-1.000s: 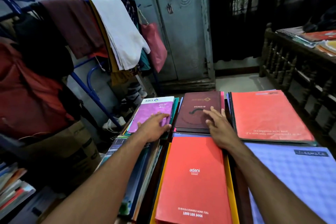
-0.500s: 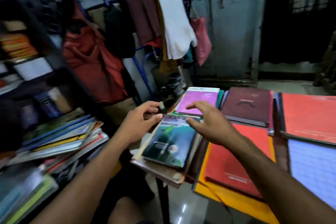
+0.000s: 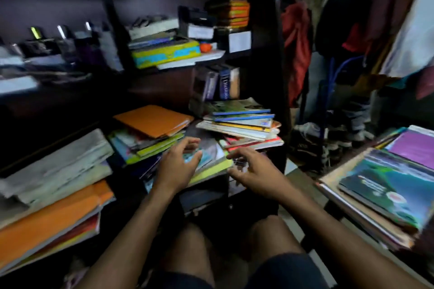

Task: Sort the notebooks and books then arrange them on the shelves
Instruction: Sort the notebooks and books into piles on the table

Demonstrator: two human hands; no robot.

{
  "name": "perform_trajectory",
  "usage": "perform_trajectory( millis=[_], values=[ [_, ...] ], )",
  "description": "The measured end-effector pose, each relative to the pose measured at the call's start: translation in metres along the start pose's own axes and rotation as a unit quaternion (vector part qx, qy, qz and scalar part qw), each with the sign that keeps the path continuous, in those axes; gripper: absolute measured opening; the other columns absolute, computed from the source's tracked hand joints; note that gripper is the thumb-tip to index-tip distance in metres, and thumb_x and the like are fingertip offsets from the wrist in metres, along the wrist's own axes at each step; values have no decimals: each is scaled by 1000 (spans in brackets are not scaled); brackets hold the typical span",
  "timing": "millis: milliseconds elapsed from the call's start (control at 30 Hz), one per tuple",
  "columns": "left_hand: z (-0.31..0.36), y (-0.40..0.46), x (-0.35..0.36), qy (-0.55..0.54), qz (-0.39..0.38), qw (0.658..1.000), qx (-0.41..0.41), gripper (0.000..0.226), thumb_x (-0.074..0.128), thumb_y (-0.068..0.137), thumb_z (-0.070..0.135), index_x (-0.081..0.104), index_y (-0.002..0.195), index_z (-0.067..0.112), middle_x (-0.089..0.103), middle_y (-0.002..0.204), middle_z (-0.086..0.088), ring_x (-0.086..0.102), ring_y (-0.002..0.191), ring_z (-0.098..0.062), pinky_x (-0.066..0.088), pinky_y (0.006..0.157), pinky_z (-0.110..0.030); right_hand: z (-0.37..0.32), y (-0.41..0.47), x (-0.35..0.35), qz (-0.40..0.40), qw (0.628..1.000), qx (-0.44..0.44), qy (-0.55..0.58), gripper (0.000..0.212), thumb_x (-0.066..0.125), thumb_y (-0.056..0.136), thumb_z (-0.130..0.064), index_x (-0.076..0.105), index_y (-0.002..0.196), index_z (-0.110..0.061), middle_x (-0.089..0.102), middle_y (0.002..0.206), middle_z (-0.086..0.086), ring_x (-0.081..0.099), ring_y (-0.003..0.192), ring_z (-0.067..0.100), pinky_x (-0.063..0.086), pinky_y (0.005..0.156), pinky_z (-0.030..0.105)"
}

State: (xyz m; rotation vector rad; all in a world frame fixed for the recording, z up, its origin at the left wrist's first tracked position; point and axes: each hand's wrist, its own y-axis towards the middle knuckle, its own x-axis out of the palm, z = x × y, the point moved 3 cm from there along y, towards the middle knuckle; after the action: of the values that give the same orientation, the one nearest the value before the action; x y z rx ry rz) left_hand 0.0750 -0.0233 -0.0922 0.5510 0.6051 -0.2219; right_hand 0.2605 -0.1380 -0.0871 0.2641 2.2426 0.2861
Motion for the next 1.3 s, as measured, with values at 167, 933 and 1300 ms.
perform_trajectory(
  millis=[167, 933, 1300],
  values=[
    [-56, -39, -41, 86, -8, 996, -37, 36, 70, 89, 32, 61, 123, 33, 62, 125, 7, 61, 114, -17, 51, 96, -39, -18, 6, 59, -36, 999, -6, -9, 35, 70, 91, -32, 61, 123, -22, 62, 124, 0, 57, 117, 18, 44, 101, 34],
    [-116, -185, -187, 346, 138, 927, -49, 64, 79, 78, 47, 56, 136, 34, 56, 134, 7, 50, 125, -21, 37, 101, -39, -155, -7, 187, -188, 977, -90, 49, 54, 65, 95, -38, 38, 141, -27, 47, 135, 0, 50, 124, 18, 46, 96, 33],
    [-156, -175, -223, 419, 41, 896, -140, 82, 77, 78, 12, 41, 148, 32, 37, 153, 6, 33, 141, -20, 54, 90, -41, -184, 21, 233, -208, 975, -80, -13, 92, 73, 90, -29, 10, 157, -27, 14, 161, 15, 13, 147, 35, 33, 113, 46]
  ],
)
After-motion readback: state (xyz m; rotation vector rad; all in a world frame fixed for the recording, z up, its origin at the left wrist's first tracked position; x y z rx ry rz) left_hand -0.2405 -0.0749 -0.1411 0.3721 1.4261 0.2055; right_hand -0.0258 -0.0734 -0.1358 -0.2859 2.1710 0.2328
